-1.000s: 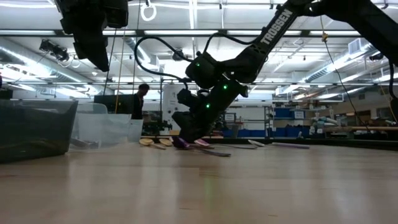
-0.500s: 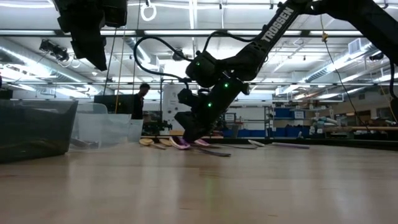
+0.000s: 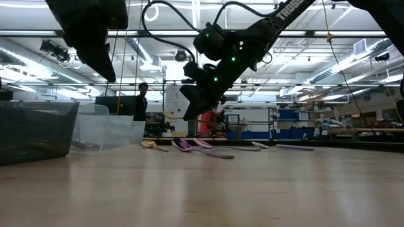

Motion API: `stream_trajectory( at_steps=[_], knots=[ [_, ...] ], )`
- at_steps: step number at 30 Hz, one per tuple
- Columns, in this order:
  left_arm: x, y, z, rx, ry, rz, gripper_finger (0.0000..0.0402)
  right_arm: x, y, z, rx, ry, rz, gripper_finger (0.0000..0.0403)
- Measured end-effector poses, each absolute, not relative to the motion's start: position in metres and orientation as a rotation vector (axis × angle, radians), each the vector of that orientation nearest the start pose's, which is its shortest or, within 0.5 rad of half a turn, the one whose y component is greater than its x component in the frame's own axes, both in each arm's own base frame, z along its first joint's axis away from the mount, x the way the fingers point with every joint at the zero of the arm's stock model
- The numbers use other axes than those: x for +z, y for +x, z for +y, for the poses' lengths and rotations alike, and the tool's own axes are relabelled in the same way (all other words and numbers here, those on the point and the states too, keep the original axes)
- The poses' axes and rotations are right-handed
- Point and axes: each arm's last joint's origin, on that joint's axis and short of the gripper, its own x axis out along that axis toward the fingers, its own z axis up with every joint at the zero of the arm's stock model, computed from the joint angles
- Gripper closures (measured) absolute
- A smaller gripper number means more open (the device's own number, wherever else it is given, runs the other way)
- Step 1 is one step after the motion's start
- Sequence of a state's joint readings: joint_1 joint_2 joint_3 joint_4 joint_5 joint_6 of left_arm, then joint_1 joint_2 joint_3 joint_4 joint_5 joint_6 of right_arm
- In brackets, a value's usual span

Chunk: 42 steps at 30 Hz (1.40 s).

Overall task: Sort silverware by color (type)
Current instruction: Put the gold spoon into the black bin

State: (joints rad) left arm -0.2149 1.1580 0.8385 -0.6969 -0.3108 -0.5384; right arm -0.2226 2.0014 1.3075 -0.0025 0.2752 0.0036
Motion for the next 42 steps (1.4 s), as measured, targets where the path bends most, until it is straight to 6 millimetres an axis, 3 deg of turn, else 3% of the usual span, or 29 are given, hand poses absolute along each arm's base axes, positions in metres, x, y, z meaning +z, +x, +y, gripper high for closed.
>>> stream_trajectory(
  at_steps=[5,15,22,29,42],
  knots=[
    [0.232,0.213,-0.04,0.405,-0.185,0.851,0.0283,0.182,0.419,-0.089,-0.439,-0.032,0.683,0.039],
    [0.208,0.216,-0.047,0.385,-0.14,0.643,0.0283,0.226,0.416,-0.043,-0.395,-0.15,0.492,0.0389],
    [0.209,0.214,-0.044,0.44,-0.116,0.492,0.0283,0.221,0.403,-0.012,-0.353,-0.214,0.316,0.0389],
    [0.225,0.222,-0.039,0.48,-0.094,0.325,0.0283,0.215,0.397,0.012,-0.415,-0.291,0.209,0.0389],
    [0.233,0.227,-0.03,0.511,-0.126,0.236,0.0282,0.218,0.392,0.018,-0.483,-0.379,0.151,0.0388]
  ],
)
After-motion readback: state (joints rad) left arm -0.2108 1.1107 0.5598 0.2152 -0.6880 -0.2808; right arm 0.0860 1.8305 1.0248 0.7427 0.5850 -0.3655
